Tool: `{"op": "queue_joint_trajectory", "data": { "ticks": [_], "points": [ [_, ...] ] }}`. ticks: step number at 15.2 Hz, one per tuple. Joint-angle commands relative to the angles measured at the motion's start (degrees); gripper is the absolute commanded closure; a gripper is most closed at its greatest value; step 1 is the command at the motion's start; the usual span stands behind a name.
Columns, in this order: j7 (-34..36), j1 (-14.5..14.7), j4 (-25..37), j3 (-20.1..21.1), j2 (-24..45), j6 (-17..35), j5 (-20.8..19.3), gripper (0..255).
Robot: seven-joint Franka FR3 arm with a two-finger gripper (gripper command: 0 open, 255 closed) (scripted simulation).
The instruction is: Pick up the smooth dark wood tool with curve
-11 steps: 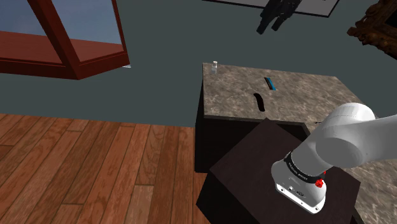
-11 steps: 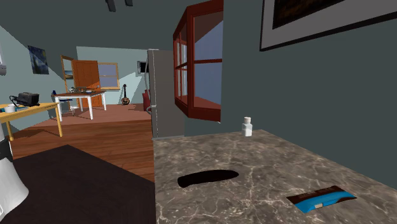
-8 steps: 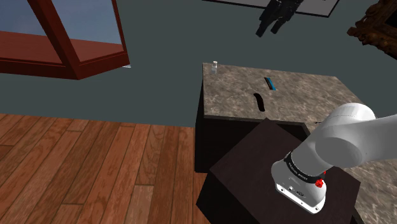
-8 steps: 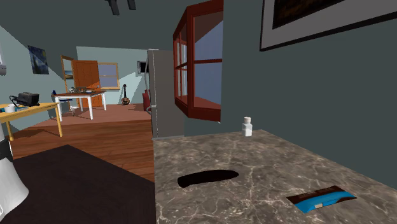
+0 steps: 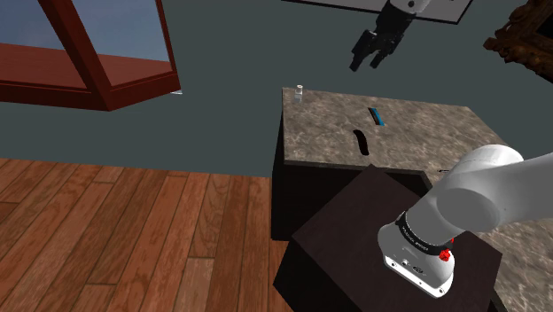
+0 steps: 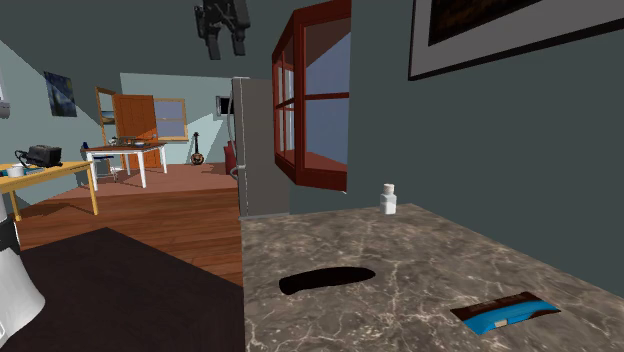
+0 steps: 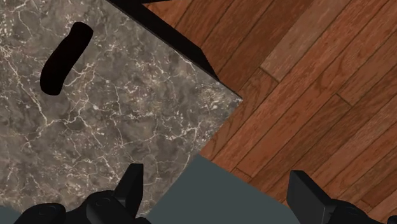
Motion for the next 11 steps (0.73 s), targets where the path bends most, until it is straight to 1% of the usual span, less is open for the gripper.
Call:
{"op": "queue_joint_trajectory", "data": {
  "ticks": [1,6,11],
  "points": [
    [-0.45,-0.97,-1.67,-1.60,1.46,2.71,-0.41,0],
    [-1.69,-2.90,-4.38,-5.63,7.01,9.77,-0.80,0],
    [-3.50,-4.31,-5.85,-9.89,13.97,16.88,-0.18,0]
  ]
}}
